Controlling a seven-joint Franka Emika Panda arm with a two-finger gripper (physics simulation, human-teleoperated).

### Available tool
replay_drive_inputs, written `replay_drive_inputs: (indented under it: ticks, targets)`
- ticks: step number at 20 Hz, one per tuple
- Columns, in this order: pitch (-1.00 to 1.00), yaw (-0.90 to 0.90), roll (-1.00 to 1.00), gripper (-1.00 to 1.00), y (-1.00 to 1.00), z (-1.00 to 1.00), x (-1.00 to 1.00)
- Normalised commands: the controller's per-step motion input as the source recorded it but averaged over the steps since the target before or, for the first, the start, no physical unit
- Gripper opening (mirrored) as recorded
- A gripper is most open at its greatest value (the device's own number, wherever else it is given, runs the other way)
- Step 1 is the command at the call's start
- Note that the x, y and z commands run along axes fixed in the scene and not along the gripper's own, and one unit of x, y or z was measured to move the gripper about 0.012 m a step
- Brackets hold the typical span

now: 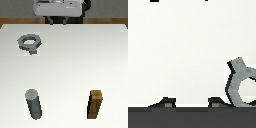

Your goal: Put the loop with the handle onto the peg.

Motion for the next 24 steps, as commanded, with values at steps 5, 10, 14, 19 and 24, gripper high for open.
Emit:
replay_drive_inputs:
  ticks: [5, 10, 14, 19, 24]
  targets:
    - [0.0, 0.0, 0.0, 1.0, 0.0, 0.0, 0.0]
    - [0.0, 0.0, 0.0, 1.0, -0.2, 0.0, 0.0]
    - [0.0, 0.0, 0.0, 1.0, -1.0, 0.0, 0.0]
    - [0.0, 0.0, 0.0, 1.0, -1.0, 0.0, 0.0]
    - [0.0, 0.06, 0.0, 1.0, -0.6, 0.0, 0.0]
